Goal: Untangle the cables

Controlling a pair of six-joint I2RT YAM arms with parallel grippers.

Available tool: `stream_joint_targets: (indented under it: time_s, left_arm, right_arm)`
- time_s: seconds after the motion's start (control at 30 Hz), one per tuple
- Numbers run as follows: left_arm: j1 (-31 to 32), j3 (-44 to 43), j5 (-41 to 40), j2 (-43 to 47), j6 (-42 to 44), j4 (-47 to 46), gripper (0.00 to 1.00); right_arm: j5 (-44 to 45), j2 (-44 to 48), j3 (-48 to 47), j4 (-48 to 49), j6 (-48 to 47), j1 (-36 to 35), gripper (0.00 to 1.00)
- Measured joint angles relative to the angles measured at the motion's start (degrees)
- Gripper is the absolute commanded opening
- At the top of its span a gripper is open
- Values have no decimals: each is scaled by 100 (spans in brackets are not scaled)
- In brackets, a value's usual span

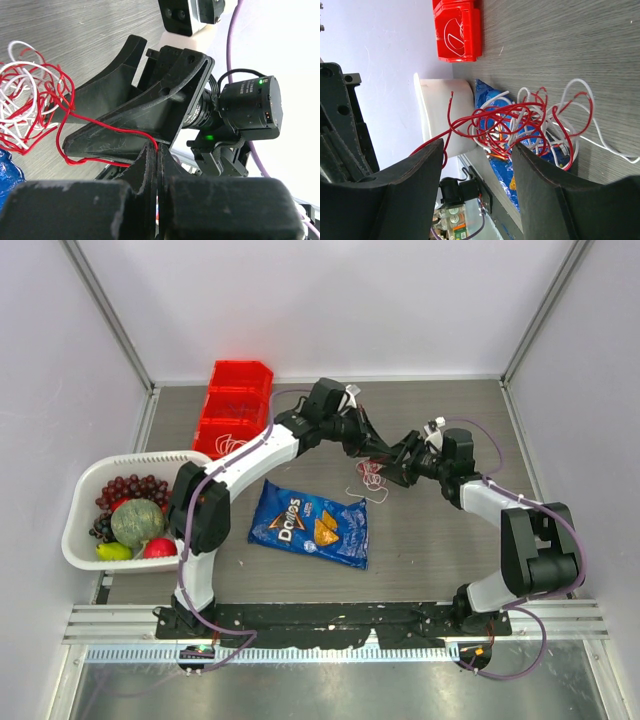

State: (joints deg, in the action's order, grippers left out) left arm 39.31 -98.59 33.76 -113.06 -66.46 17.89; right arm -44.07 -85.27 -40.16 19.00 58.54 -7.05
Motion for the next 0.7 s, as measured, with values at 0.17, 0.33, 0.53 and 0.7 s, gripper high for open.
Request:
stream_joint_targets:
  time_s: [0.17,0.33,0.53,0.7]
  left_arm:
    - [-22,44,39,4,-114,-136,0]
    - [-37,44,17,39,-120,-79,0]
    - [-15,-568,52,188,-146,140,0]
    - [-4,-1858,7,334,85,575,0]
  right_arm:
    - [52,-26,0,-7,17,-2,61]
    - [315,-142,-243,-592,-313,-2,61]
    - [1220,-861,-977,-1952,-1047,-4,61]
    - [1904,-1563,-1491,-2944,-1528,-4,61]
